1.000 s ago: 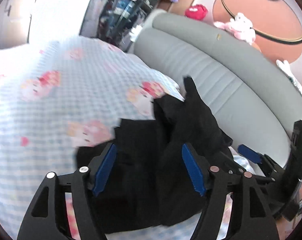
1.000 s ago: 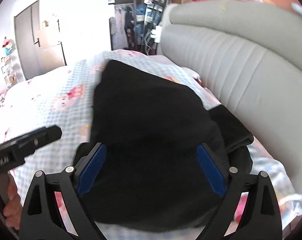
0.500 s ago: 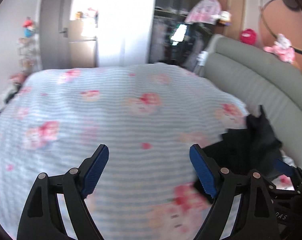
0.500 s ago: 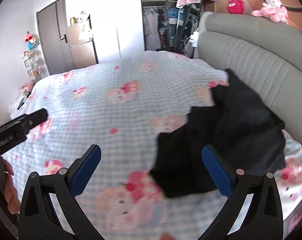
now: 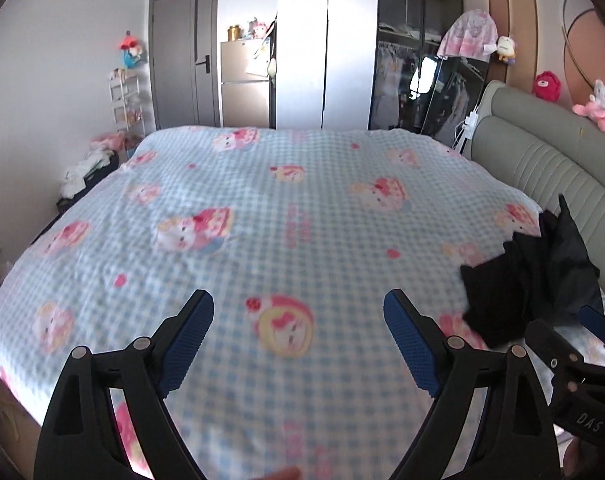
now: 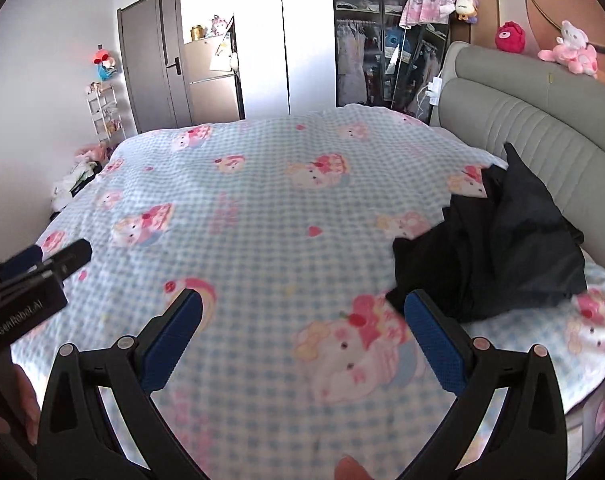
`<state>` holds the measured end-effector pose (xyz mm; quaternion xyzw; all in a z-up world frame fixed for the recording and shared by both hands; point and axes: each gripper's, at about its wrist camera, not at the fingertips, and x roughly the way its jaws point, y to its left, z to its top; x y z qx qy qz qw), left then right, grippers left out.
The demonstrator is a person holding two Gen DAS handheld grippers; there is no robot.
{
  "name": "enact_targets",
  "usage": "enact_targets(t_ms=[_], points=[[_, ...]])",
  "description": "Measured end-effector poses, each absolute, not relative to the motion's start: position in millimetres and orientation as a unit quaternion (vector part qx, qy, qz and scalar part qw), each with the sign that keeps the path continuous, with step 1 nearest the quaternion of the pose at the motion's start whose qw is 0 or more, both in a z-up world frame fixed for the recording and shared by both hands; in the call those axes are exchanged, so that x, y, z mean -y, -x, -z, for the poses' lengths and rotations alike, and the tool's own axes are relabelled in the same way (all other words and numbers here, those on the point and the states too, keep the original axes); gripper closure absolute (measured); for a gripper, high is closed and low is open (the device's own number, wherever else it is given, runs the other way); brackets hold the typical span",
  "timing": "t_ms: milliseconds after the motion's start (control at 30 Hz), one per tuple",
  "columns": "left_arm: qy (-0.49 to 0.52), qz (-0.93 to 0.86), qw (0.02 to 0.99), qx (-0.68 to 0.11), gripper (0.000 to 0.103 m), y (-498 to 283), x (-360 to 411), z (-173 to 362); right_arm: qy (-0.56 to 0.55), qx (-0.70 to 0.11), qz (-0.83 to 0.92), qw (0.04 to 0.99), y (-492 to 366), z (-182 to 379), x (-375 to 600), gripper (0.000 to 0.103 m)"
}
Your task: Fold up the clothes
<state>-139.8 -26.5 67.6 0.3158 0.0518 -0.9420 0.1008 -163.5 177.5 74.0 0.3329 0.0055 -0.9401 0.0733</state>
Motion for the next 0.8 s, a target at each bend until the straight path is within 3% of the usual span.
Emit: enact_targets(t_ms=[333, 800], points=[[-0.357, 0.926, 0.116, -0.036, 0.013, 55, 3, -10, -0.394, -0.018, 0.917, 0.058, 75, -8, -189, 0.001], [-0.348, 0.927, 0.134, -0.045, 0.014, 9, 2, -1, -0.421, -0.003, 0.907, 0.017, 36, 33, -220, 0.001]])
